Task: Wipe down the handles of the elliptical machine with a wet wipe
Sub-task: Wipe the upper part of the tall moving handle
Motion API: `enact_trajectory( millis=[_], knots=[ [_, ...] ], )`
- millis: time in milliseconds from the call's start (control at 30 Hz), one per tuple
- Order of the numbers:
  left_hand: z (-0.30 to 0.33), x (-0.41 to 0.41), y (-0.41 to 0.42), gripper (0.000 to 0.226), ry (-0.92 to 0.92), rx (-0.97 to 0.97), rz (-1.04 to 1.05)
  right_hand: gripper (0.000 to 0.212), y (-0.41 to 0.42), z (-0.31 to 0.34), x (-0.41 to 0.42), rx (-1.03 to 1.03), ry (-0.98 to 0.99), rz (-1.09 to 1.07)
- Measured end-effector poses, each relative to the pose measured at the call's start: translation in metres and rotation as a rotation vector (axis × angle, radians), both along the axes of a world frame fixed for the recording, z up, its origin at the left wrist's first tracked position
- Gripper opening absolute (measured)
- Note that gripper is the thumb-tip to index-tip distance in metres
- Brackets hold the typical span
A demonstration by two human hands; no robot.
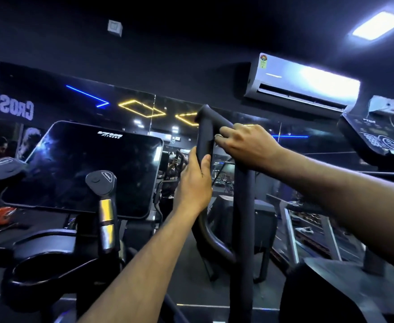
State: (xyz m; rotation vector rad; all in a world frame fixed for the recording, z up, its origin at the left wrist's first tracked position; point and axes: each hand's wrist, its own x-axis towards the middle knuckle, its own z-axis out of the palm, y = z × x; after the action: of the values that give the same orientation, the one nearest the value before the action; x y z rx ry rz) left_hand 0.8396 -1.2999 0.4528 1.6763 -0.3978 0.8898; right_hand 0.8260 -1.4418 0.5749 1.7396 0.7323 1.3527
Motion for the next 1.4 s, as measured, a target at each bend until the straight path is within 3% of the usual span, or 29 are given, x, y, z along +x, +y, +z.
enact_trajectory(
  millis=[100, 267, 433, 900, 1233, 1400],
  knots=[
    [0.0, 0.004, -0.001, 0.07, 0.0, -0.02, 0.003, 0.013, 0.006, 0.0, -0.015, -0.009, 0.054, -0.133],
    [-0.001, 0.009, 0.0, 0.045, -0.007, -0.006, 0.004, 0.003, 0.011, 0.014, -0.03, 0.06, 0.258, -0.381],
    [-0.001, 0.008, -0.001, 0.054, 0.0, -0.027, -0.019, 0.019, 0.022, 0.027, -0.043, -0.034, 0.117, -0.366],
    [-0.004, 0.003, 0.0, 0.074, -0.012, -0.029, -0.02, 0.029, -0.016, -0.07, -0.058, 0.409, 0.422, -0.093],
    [-0.003, 0.0, 0.0, 0.062, 0.008, -0.004, -0.002, 0.023, -0.024, -0.149, -0.088, 0.325, 0.734, -0.164],
    [-0.003, 0.002, 0.0, 0.062, 0.007, -0.015, -0.016, 0.033, -0.023, -0.12, -0.089, 0.196, 0.585, -0.192]
  ],
)
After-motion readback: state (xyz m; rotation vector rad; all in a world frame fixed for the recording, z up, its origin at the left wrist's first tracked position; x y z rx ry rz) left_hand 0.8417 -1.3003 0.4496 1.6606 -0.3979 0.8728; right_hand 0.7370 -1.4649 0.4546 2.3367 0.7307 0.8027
